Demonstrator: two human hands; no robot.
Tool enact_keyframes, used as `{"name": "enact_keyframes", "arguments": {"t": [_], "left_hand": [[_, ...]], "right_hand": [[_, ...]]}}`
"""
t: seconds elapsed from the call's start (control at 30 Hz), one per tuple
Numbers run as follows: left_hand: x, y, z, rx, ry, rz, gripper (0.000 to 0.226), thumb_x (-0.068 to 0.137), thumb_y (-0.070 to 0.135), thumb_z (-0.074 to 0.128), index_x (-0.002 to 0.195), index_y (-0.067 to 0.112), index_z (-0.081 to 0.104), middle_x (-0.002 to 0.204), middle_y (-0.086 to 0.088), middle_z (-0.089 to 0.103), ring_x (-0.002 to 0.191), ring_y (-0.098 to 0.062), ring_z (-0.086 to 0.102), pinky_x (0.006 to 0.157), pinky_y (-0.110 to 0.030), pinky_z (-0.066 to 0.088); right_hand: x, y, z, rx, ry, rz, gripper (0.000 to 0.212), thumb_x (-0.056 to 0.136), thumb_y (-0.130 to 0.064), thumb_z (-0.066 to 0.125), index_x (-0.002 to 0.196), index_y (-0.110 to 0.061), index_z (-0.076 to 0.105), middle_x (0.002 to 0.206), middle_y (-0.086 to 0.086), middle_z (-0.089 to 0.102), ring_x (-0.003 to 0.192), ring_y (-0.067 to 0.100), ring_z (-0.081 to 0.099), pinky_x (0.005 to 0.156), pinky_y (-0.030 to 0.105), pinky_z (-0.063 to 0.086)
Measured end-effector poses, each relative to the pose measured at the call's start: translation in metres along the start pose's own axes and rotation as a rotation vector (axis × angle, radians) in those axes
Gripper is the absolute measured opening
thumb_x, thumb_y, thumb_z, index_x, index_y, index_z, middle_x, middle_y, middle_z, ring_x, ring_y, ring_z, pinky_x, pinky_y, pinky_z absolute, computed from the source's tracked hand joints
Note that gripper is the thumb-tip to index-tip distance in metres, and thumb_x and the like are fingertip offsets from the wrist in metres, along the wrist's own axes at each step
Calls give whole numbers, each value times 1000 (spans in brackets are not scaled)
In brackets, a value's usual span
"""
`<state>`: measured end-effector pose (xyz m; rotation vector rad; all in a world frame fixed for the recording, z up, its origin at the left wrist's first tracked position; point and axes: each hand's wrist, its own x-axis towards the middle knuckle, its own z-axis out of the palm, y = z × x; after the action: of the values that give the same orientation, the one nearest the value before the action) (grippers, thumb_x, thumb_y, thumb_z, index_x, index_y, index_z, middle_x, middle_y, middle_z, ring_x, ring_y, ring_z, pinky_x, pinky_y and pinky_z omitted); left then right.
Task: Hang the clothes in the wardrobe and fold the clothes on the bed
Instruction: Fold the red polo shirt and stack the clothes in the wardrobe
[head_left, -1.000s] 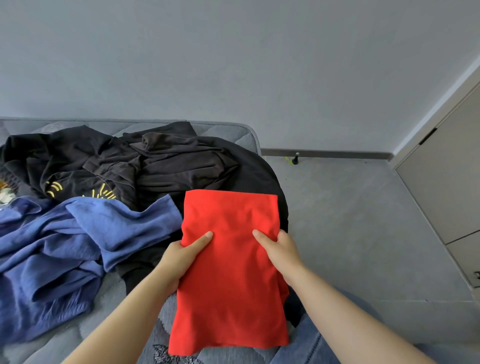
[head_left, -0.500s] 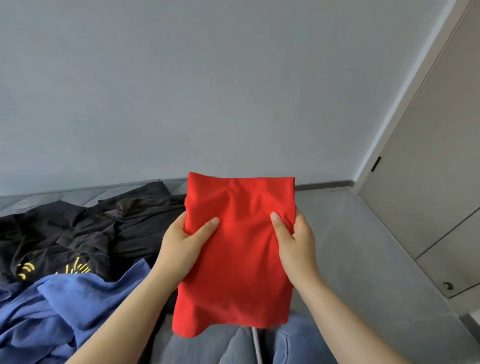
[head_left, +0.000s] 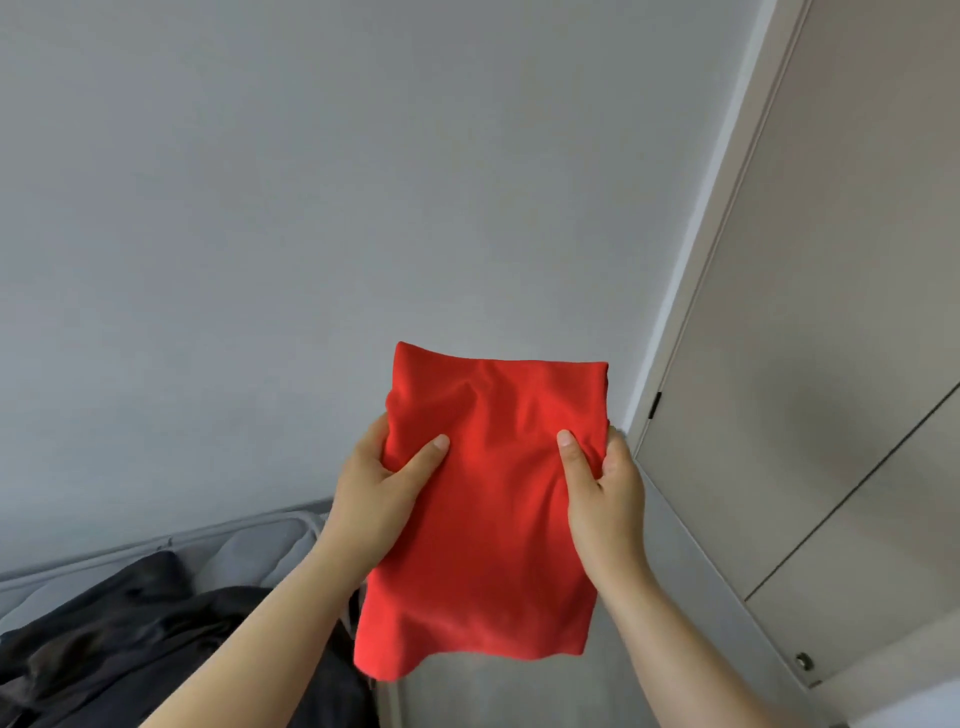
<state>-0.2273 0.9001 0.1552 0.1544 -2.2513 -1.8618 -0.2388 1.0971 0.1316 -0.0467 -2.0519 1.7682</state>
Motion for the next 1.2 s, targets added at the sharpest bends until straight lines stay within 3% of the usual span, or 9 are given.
{"name": "enact_keyframes", "arguments": {"t": [0.17, 0.43, 0.6, 0.83, 0.93, 1.07, 1.2], "left_hand": [[26, 146, 20, -20, -44, 143, 18, 85, 36, 70, 102, 36, 64, 90, 27, 70, 80, 8, 65, 61, -5, 47], [28, 385, 31, -139, -106, 373, 26, 84, 44, 68, 110, 40, 62, 98, 27, 69, 87, 6, 66, 76, -21, 51], [14, 500, 43, -263, -160, 544, 28, 84, 43, 68, 111, 40, 62, 100, 27, 69, 89, 6, 66, 76, -20, 50], [9, 559, 94, -385, -307, 667, 26, 86, 41, 67, 111, 39, 61, 101, 26, 68, 91, 6, 65, 73, -15, 50], [15, 572, 121, -461, -421, 701, 25, 86, 38, 67, 110, 38, 62, 102, 22, 69, 92, 3, 66, 73, -17, 51], [16, 584, 162, -574, -597, 734, 29, 84, 41, 68, 112, 41, 61, 103, 23, 69, 91, 4, 66, 67, -9, 50], [3, 592, 204, -676, -792, 720, 29, 81, 42, 69, 109, 45, 62, 104, 23, 69, 93, 4, 66, 69, -9, 50]], "right_hand": [[67, -130, -52, -21, 74, -95, 8, 96, -28, 58, 92, -35, 58, 82, -20, 66, 77, -11, 61, 65, 0, 40], [132, -356, -138, 5, 185, -331, 12, 95, -32, 57, 107, -32, 59, 99, -16, 68, 91, -5, 64, 82, 13, 47], [143, -470, -195, -22, 306, -533, 6, 95, -33, 58, 101, -34, 59, 94, -19, 69, 88, -5, 64, 78, 10, 46], [140, -518, -252, -118, 477, -663, 9, 96, -31, 58, 104, -29, 61, 94, -23, 69, 90, -5, 64, 79, 10, 46], [139, -527, -272, -195, 562, -688, 9, 95, -33, 58, 104, -35, 59, 97, -26, 68, 92, -7, 63, 78, 6, 44], [125, -531, -298, -315, 730, -715, 16, 95, -37, 57, 110, -40, 58, 107, -29, 65, 98, -9, 62, 80, 4, 43], [99, -534, -316, -447, 914, -726, 13, 95, -29, 58, 103, -41, 59, 101, -28, 67, 93, -6, 63, 78, 4, 43]]}}
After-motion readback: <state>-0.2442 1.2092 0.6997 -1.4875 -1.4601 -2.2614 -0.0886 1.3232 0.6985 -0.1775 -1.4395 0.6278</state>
